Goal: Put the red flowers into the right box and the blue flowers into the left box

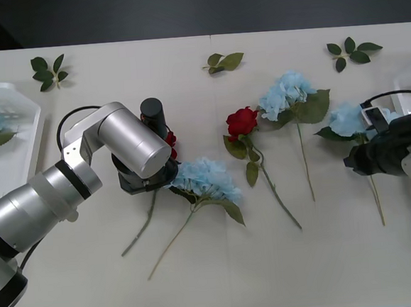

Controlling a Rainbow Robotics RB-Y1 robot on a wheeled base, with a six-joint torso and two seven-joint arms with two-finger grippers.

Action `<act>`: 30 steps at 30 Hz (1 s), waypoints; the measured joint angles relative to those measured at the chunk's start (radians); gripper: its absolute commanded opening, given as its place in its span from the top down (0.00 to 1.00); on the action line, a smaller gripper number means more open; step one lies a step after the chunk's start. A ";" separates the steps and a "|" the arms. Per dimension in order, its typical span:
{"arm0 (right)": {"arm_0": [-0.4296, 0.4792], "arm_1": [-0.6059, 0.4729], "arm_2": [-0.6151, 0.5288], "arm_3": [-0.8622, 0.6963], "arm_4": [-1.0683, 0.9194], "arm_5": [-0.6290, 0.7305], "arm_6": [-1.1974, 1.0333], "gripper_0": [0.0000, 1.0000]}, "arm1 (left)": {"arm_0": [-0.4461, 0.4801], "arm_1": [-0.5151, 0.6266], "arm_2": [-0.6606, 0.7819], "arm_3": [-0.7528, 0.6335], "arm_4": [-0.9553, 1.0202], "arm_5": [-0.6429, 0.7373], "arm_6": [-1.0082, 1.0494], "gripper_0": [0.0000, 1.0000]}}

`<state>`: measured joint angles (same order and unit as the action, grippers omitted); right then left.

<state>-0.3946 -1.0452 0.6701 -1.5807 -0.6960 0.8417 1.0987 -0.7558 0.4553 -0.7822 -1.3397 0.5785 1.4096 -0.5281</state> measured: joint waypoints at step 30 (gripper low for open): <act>-0.027 0.048 0.048 0.045 0.077 -0.025 0.000 1.00 | 0.000 0.159 0.507 -0.465 0.329 0.169 -0.629 1.00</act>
<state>-0.4212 -0.9975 0.7184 -1.5361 -0.6192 0.8166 1.0987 -0.7558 0.6139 -0.2757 -1.8049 0.9080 1.5790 -1.1576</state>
